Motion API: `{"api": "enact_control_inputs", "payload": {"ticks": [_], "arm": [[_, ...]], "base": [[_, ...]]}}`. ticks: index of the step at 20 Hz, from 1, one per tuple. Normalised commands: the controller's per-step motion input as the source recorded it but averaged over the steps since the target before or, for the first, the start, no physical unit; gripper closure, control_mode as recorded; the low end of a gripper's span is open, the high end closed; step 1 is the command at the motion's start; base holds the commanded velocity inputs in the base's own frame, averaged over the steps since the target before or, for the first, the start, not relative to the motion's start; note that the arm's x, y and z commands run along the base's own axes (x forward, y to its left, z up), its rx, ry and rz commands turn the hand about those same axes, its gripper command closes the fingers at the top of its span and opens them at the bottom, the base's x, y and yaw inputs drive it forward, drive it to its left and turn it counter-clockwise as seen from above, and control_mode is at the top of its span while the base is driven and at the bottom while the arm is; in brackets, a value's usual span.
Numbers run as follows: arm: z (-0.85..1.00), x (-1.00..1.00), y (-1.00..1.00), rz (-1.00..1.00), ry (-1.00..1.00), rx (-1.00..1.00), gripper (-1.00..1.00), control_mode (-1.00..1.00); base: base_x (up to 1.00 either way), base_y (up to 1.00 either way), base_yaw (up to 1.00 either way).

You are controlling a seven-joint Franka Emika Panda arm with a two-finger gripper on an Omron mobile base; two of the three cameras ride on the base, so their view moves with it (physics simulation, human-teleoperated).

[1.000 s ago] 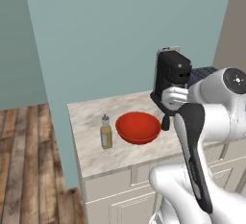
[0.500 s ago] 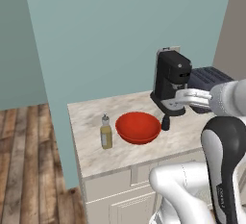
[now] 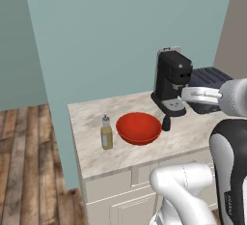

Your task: Retrieve the bottle and the shaker from the cabinet and place them next to the mixing bowl on the counter. Then add garlic from the fridge to the mixing bowl.

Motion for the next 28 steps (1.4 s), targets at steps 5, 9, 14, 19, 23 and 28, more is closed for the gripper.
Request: {"api": "enact_control_inputs", "payload": {"ticks": [5, 9, 14, 19, 23, 28], "arm": [[0.00, 0.00, 0.00, 0.00, 0.00, 0.00, -1.00, -1.00], [0.00, 0.00, 0.00, 0.00, 0.00, 0.00, -1.00, -1.00], [0.00, 0.00, 0.00, 0.00, 0.00, 0.00, -1.00, 1.00], [0.00, 0.00, 0.00, 0.00, 0.00, 0.00, -1.00, 1.00], [0.00, 0.00, 0.00, 0.00, 0.00, 0.00, -1.00, 1.00], [0.00, 0.00, 0.00, 0.00, 0.00, 0.00, -1.00, 1.00]], "base": [[0.00, 0.00, 0.00], [0.00, 0.00, 0.00], [0.00, 0.00, 0.00], [-0.78, 0.04, 0.00], [-1.00, 0.36, 0.00], [-0.42, 0.89, 0.34]]}}
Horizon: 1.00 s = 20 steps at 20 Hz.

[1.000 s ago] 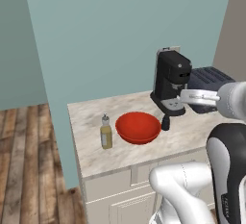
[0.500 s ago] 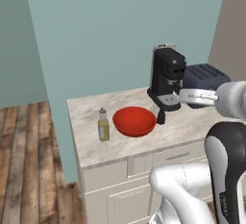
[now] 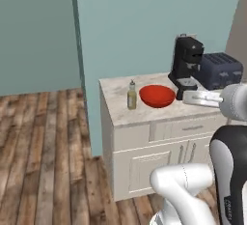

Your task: Retrieve the bottle and the shaker from the cabinet and place them next to the mixing bowl on the counter. Then add garlic from the fridge to the mixing bowl.

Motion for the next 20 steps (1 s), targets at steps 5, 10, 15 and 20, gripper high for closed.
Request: {"api": "enact_control_inputs", "payload": {"ticks": [5, 10, 15, 20], "arm": [[0.00, 0.00, 0.00, 0.00, 0.00, 0.00, -1.00, 1.00], [0.00, 0.00, 0.00, 0.00, 0.00, 0.00, -1.00, 1.00], [0.00, 0.00, 0.00, 0.00, 0.00, 0.00, -1.00, 1.00], [0.00, 0.00, 0.00, 0.00, 0.00, 0.00, -1.00, 1.00]], "base": [[0.00, 0.49, 0.97], [0.07, 0.04, 0.99], [0.28, -0.13, 0.57], [0.28, -0.01, 0.36]]}}
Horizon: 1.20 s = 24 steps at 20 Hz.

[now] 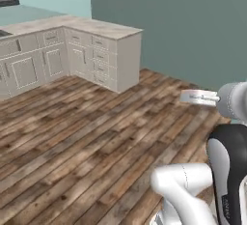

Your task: Retrieve the bottle and the shaker from the cabinet and place them next to the mixing bowl on the counter. Then add garlic from the fridge to the mixing bowl.

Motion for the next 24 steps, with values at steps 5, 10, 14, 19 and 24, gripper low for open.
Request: {"api": "enact_control_inputs", "payload": {"ticks": [5, 10, 14, 19, 24], "arm": [[0.00, 0.00, 0.00, 0.00, 0.00, 0.00, -1.00, 1.00], [0.00, 0.00, 0.00, 0.00, 0.00, 0.00, -1.00, 1.00], [0.00, 0.00, 0.00, 0.00, 0.00, 0.00, -1.00, 1.00], [0.00, 0.00, 0.00, 0.00, 0.00, 0.00, -1.00, 1.00], [0.00, 0.00, 0.00, 0.00, 0.00, 0.00, -1.00, 1.00]], "base": [[0.01, 0.00, 0.77], [0.16, 0.00, 1.00], [0.35, 0.00, 0.96], [0.26, -0.18, 0.84], [-0.19, -0.56, 0.15]]}}
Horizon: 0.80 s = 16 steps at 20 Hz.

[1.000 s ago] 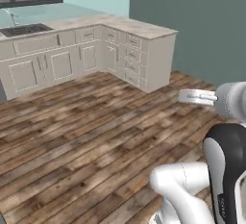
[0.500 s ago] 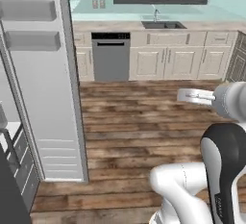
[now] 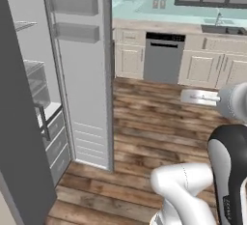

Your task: Retrieve the bottle and the shaker from the cabinet and place them next to the mixing bowl on the counter. Then add garlic from the fridge to the mixing bowl.

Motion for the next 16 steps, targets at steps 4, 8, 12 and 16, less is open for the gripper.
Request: {"api": "enact_control_inputs", "payload": {"ticks": [4, 8, 12, 16], "arm": [[0.00, 0.00, 0.00, 0.00, 0.00, 0.00, -1.00, 1.00], [0.00, 0.00, 0.00, 0.00, 0.00, 0.00, -1.00, 1.00], [0.00, 0.00, 0.00, 0.00, 0.00, 0.00, -1.00, 1.00], [0.00, 0.00, 0.00, 0.00, 0.00, 0.00, -1.00, 1.00]], "base": [[0.78, -0.50, 0.21], [0.51, -0.29, 0.38], [0.50, -0.07, 0.66], [-0.14, -0.06, 0.80]]}}
